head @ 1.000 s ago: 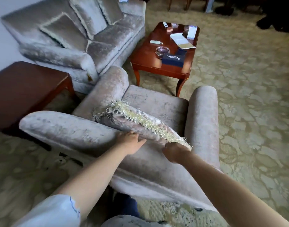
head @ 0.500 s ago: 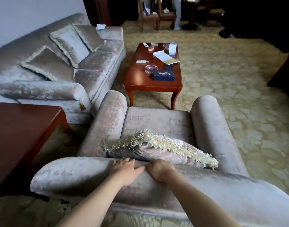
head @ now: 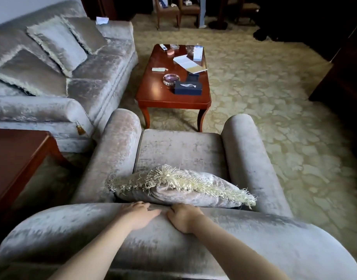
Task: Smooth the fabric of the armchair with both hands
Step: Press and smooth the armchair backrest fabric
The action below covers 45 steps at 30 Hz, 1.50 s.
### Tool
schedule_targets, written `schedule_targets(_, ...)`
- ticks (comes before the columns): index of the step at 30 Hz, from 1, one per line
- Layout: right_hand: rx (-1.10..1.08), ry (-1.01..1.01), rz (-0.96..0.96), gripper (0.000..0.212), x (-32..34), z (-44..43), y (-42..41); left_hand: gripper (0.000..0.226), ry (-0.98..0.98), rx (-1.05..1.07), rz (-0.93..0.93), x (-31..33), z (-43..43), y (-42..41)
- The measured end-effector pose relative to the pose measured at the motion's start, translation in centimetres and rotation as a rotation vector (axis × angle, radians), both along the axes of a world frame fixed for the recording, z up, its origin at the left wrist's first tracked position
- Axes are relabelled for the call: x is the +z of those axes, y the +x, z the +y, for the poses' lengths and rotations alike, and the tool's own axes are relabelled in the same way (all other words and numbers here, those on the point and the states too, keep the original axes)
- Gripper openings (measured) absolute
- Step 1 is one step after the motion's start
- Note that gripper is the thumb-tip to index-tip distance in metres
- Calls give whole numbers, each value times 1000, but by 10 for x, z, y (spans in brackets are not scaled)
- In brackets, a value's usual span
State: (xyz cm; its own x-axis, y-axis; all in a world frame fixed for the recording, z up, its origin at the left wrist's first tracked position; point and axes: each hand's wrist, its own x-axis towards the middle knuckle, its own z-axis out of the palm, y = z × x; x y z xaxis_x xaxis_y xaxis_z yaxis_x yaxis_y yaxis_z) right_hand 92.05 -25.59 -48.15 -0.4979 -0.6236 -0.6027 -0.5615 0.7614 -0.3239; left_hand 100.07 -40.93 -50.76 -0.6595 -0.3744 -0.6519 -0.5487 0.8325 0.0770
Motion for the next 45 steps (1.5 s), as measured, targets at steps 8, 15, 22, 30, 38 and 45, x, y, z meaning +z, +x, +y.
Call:
schedule_targets(8,236,-132,-122,64,-26,37,-34,54,-260,89,-45,5,38,-30)
schedule_targets(15,381,-115,-148,62,-26,85,-75,61,-283,221,-33,20,119,-49)
schedule_targets(22,203,-33,-59,71,-15,111,-61,81,-161,185,-101,27,134,-31)
schedule_targets(30,-92,82,215,81,-11,133,-36,88,-125,87,-45,32,128,-20)
schedule_targets(38,-122,140,220,84,-7,129,-32,85,-102,21,1,34,125,-13)
schedule_targets(45,-39,155,141,85,-6,124,-37,86,-96,87,-46,30,121,-21)
